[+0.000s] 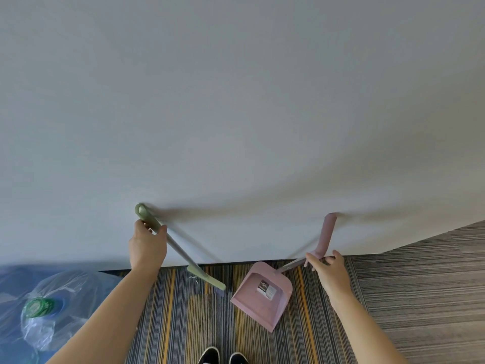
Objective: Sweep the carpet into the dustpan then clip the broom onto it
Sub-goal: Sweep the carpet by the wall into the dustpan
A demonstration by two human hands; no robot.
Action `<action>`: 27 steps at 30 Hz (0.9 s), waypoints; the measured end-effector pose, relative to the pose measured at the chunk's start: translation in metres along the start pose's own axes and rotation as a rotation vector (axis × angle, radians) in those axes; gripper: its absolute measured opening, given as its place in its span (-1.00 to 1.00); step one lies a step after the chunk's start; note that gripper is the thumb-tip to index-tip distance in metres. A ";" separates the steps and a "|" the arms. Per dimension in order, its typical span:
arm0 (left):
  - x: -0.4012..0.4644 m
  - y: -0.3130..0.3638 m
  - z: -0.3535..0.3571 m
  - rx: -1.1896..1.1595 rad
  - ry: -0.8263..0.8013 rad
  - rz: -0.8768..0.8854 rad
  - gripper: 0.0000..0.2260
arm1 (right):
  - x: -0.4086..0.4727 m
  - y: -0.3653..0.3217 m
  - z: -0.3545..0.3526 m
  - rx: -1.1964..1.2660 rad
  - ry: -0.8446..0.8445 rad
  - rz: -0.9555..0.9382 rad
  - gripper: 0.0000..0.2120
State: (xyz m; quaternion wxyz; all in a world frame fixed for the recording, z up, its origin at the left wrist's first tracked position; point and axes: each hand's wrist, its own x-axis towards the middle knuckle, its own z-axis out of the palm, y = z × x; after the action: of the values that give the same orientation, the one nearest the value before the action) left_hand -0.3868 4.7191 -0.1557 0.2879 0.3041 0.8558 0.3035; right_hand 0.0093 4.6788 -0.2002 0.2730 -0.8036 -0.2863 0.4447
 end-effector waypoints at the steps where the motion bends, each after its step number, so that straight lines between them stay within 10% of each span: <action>1: 0.001 0.000 0.000 0.001 0.003 -0.003 -0.71 | 0.001 0.001 0.000 -0.002 0.002 0.005 -0.09; 27: -0.016 0.001 0.005 0.036 -0.109 0.121 -0.81 | -0.004 -0.027 0.008 -0.008 0.058 -0.081 -0.05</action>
State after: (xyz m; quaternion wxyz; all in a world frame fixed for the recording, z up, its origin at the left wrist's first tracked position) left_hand -0.3727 4.7105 -0.1535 0.3095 0.3763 0.8244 0.2880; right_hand -0.0057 4.6962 -0.1827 0.2956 -0.8049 -0.3124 0.4089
